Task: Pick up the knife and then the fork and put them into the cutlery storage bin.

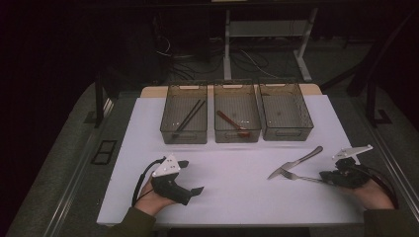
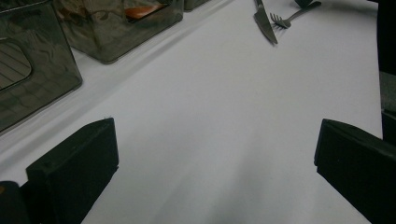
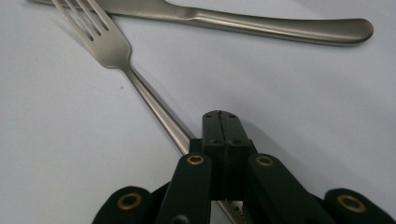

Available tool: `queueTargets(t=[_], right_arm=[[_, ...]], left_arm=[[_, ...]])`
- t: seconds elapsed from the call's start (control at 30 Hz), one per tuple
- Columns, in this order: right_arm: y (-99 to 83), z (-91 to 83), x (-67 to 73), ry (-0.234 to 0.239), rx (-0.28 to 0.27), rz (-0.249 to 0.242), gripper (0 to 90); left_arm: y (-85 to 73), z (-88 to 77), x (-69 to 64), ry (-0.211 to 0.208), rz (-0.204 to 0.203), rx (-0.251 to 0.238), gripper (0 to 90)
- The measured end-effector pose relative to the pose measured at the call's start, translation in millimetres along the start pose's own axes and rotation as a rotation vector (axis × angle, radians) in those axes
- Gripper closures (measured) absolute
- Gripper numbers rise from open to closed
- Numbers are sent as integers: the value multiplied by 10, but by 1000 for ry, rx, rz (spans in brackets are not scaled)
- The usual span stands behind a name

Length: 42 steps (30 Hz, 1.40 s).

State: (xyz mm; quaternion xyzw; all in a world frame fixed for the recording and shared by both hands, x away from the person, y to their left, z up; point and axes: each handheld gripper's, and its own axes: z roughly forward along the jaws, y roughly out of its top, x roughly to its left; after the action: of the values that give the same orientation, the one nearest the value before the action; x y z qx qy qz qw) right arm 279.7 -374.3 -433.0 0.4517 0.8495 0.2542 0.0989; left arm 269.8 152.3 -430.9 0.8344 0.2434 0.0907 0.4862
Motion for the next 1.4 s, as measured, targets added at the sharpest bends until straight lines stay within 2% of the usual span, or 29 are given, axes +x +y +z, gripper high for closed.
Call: queueTargets(t=[0.2, 0.3, 0.37, 0.5, 0.6, 0.73, 0.77, 0.83, 1.03, 1.4], right_arm=[[23, -53, -26, 27, -26, -4, 896], [66, -140, -28, 42, -47, -7, 799], [101, -181, -18, 63, -49, -27, 712], [196, -241, 19, 85, -45, -72, 640], [294, -232, 60, 99, -27, -128, 604], [429, -160, 148, 119, 22, -193, 589], [458, -131, 171, 124, 36, -208, 588], [508, -72, 214, 133, 66, -249, 589], [582, 89, 290, 150, 175, -330, 626], [604, 229, 305, 140, 302, -417, 739]], left_arm=[[1, 0, 1, 0, -1, -2, 0], [0, 3, 3, 1, 1, 2, 0], [2, 4, 2, 2, 0, 1, 0], [4, 8, -2, 2, 0, 3, 0], [2, 10, -2, 2, -2, 3, 0], [3, 9, 6, 3, 6, 0, 0], [2, 14, -3, 2, -8, -6, 0], [1, 17, -5, 1, -8, -4, 0], [-3, 14, 4, 2, -8, -5, 0], [-5, 19, 2, 1, -9, -1, 0]])
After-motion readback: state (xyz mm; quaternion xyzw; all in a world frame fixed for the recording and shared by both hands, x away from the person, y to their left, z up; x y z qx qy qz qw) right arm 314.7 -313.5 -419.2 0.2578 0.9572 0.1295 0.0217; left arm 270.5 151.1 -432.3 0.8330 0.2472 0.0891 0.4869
